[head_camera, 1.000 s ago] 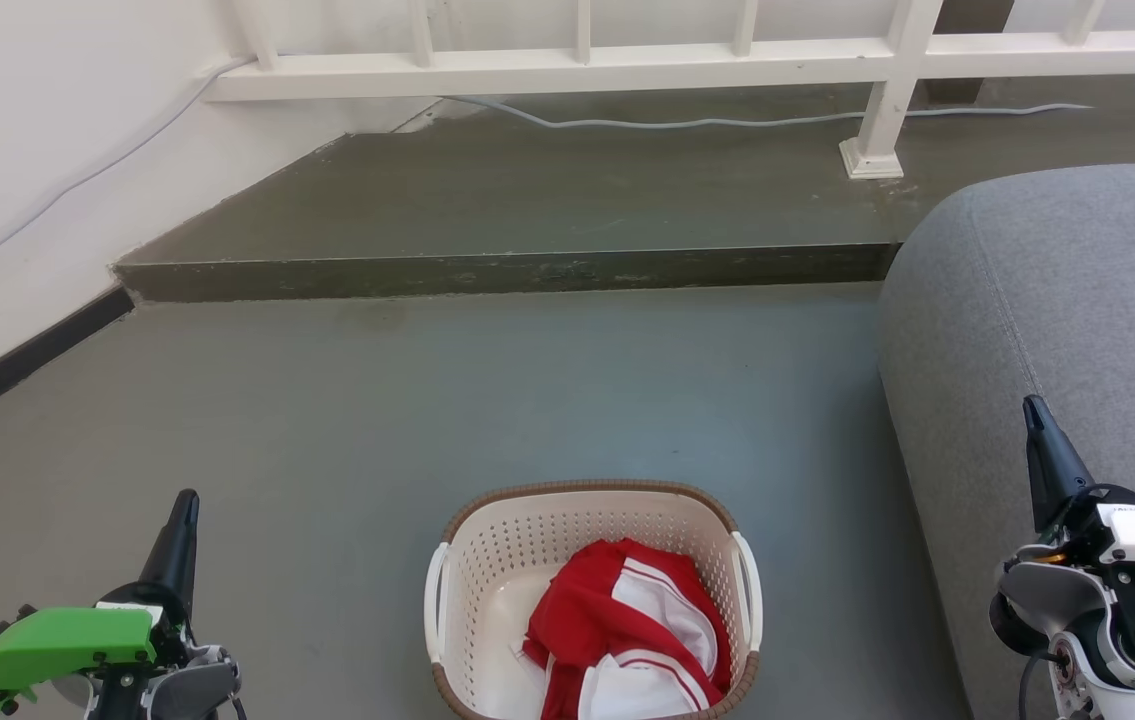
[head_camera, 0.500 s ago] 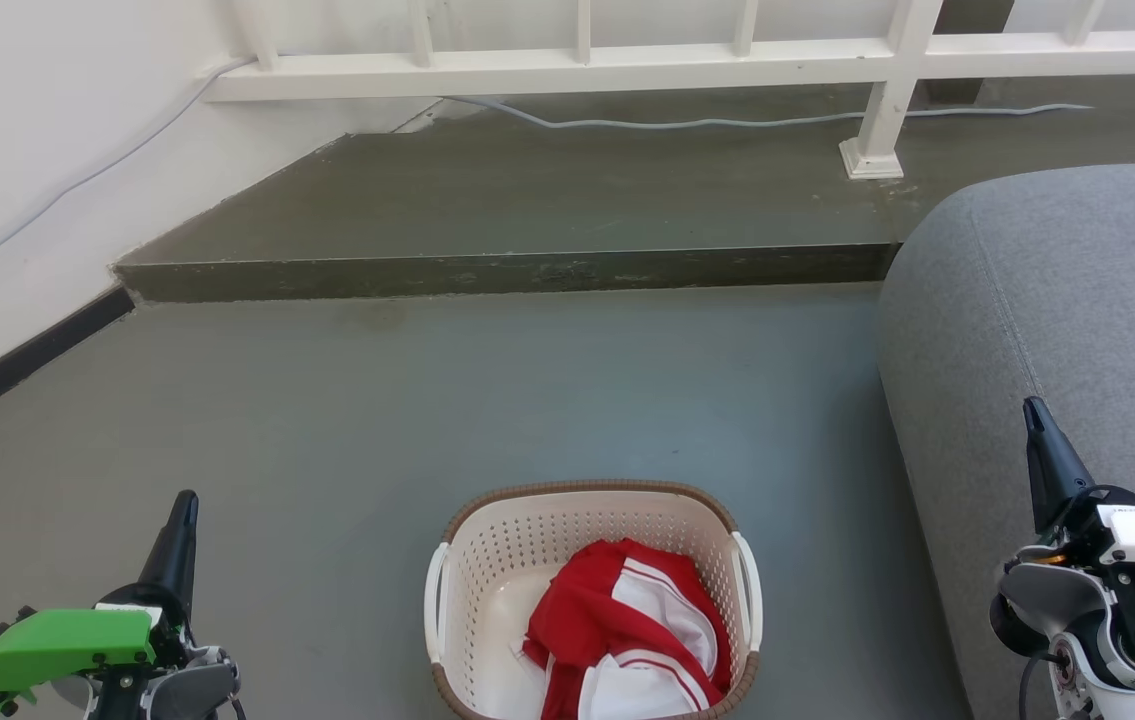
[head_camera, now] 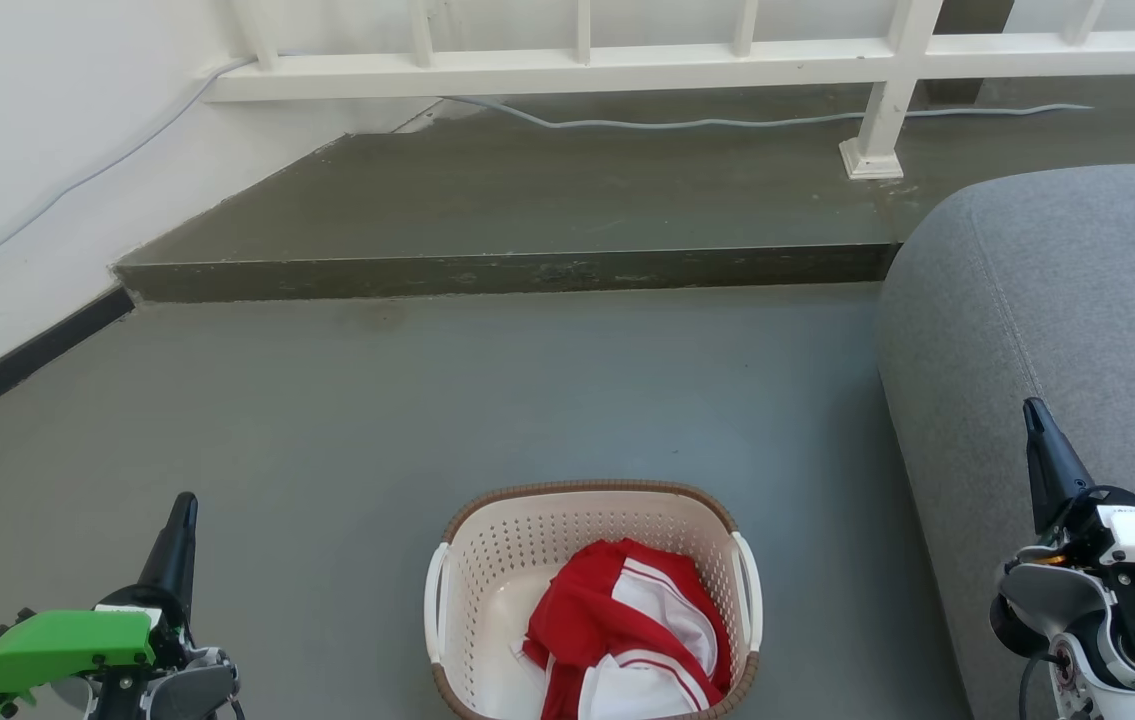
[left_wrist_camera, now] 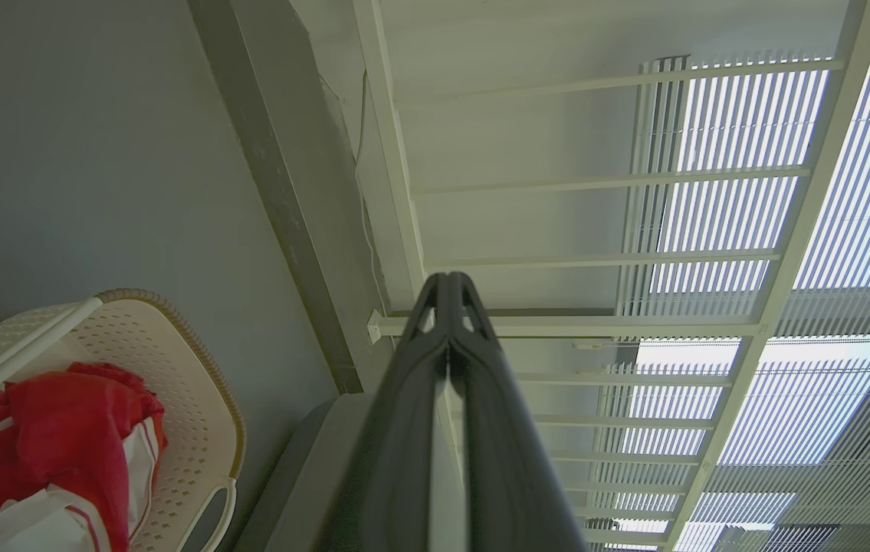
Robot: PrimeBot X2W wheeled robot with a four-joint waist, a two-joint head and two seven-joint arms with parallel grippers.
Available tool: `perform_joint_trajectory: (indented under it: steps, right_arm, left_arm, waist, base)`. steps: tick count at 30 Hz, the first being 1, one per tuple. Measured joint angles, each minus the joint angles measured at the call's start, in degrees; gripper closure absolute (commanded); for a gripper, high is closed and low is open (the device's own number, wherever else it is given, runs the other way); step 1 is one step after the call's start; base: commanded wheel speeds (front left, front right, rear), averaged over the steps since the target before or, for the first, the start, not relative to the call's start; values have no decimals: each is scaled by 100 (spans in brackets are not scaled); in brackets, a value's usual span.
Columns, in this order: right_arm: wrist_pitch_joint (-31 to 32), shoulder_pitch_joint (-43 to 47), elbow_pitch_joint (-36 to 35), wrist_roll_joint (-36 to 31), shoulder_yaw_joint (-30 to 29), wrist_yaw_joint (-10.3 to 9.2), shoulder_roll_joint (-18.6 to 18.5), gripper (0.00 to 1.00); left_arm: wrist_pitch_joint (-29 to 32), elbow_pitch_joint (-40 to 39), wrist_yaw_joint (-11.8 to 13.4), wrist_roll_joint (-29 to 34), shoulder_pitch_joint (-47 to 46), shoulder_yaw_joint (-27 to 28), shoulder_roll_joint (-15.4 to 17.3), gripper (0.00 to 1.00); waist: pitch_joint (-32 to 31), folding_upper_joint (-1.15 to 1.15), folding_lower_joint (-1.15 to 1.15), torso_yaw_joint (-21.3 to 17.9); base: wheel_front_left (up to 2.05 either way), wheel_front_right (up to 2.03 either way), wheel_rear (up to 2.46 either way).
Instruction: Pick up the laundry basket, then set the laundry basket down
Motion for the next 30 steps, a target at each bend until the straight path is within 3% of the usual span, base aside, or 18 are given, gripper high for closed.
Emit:
perform_joint_trajectory:
  steps: [30]
  right_arm:
    - [16,-3,27,0,-13,1,7,100]
  left_arm:
    - [47,53,-2,0,-4,33,-7,100]
  waist:
    - [-1,0,0,0]
  base:
    - [0,0,0]
